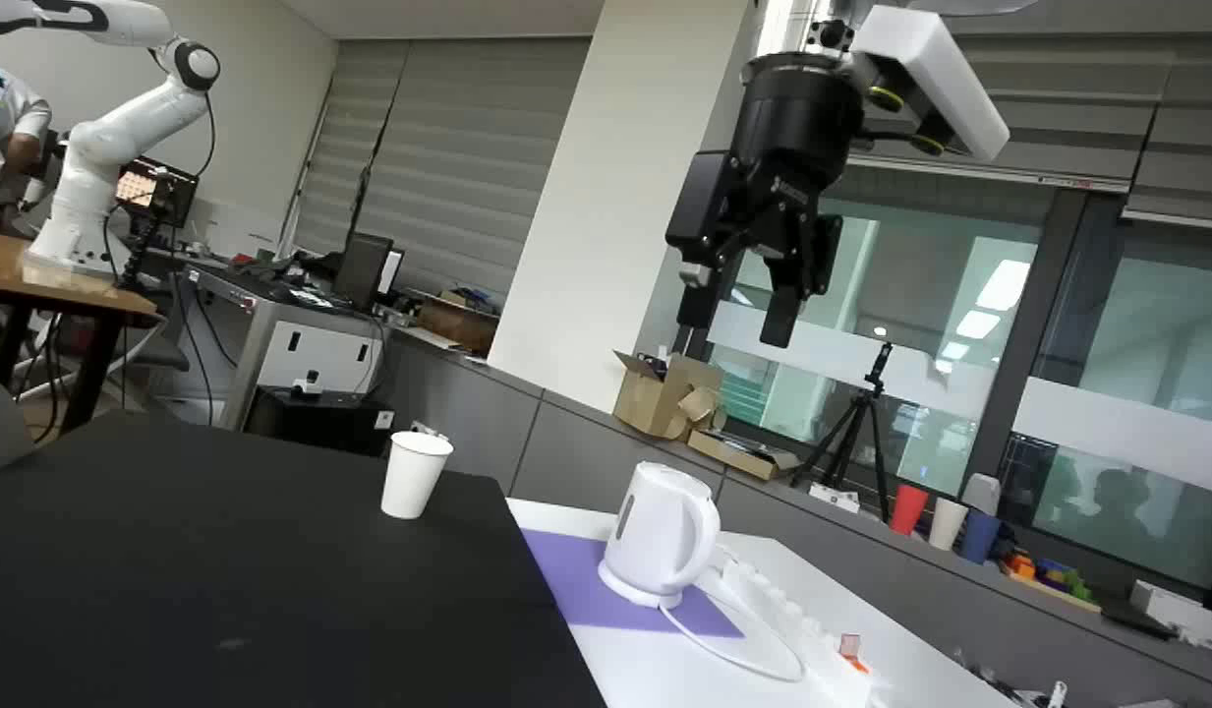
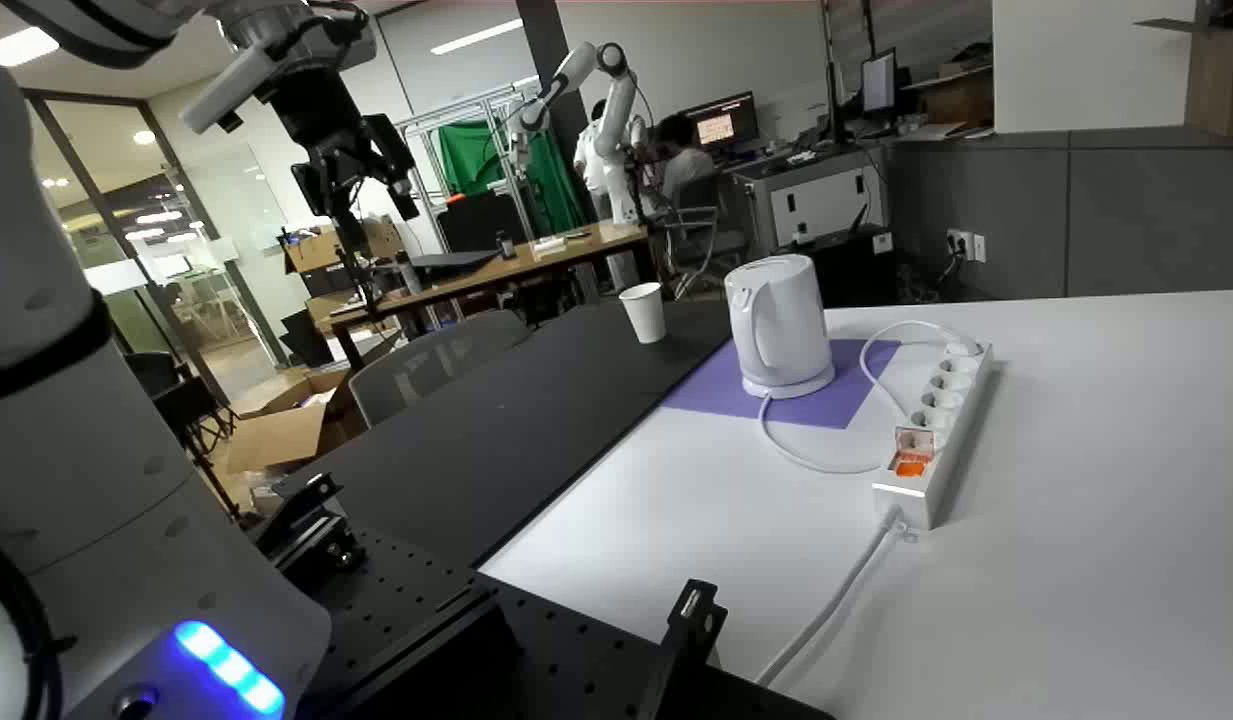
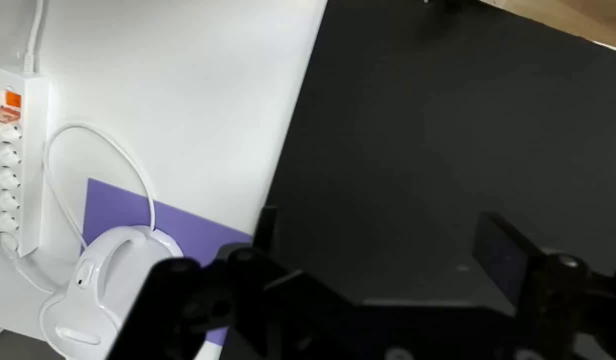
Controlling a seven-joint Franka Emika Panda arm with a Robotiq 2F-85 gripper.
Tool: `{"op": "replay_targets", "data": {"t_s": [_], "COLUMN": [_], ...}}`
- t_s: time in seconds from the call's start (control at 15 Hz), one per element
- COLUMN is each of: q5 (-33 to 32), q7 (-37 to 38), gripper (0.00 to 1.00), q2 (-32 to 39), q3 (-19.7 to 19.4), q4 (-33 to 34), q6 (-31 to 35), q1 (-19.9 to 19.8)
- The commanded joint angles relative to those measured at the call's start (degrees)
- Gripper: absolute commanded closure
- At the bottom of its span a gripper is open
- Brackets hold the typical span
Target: Turn on the main adapter switch
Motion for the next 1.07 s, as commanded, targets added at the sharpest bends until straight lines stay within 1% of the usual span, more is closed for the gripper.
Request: {"op": "replay_targets", "data": {"t_s": [0.0, 0.73, 0.87, 0.93, 1.0], "q5": [-0.8, -0.8, -2.1, -3.0, -3.6], "q7": [0.6, 0.6, 0.4, 0.4, 0.1], "gripper": [0.0, 0.0, 0.0, 0.0, 0.25], "q2": [0.2, 0.2, -1.9, -3.3, -4.6], "q3": [-1.1, -1.1, -2.8, -4.3, -6.0], "q4": [0.1, 0.1, -2.1, -3.9, -5.7], "q6": [-0.1, -0.1, 1.8, 3.6, 6.2], "q1": [1.1, 1.1, -0.7, -2.0, -3.5]}}
